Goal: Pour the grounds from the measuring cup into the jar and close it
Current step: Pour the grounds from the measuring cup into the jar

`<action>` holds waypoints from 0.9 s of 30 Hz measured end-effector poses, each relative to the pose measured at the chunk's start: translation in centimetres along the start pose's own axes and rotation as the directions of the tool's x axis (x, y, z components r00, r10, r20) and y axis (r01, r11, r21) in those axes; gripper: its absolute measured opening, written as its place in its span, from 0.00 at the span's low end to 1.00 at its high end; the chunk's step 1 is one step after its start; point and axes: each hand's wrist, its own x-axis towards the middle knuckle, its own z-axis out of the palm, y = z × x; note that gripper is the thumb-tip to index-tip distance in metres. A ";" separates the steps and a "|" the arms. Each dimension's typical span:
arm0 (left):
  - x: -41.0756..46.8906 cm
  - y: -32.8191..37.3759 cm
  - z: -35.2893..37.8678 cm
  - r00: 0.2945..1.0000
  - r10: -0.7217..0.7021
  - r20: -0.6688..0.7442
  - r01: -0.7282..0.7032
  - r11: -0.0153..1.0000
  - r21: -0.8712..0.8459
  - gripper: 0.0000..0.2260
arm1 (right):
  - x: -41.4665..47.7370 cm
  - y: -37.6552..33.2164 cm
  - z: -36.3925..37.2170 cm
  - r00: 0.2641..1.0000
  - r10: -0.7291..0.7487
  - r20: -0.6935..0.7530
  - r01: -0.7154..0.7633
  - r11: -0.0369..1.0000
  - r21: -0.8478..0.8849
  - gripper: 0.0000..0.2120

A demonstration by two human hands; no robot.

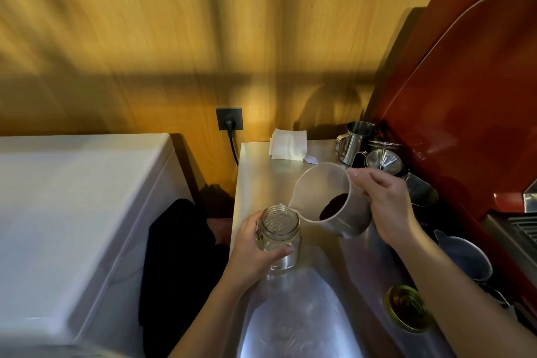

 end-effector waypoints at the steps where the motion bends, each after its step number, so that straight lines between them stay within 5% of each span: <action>1: 0.1 0.1 -0.1 1.000 -0.001 -0.005 0.001 1.000 0.026 0.33 | 0.1 -0.3 0.1 1.000 -0.015 0.024 0.015 1.000 -0.015 0.05; 8: 0.1 0.0 -0.3 0.999 -0.038 -0.017 0.041 0.971 0.236 0.24 | 1.1 -1.9 1.2 0.974 -0.093 0.205 0.134 0.971 -0.198 0.03; 16: -0.1 0.6 -0.4 0.999 -0.032 0.020 0.030 0.997 0.075 0.27 | 2.3 -3.3 2.8 0.935 -0.160 0.317 0.299 0.836 -0.460 0.07; 27: 0.2 0.1 -0.1 0.999 -0.046 -0.013 0.047 0.993 0.107 0.29 | 2.8 -4.8 4.2 0.862 -0.233 0.450 0.467 0.710 -0.528 0.08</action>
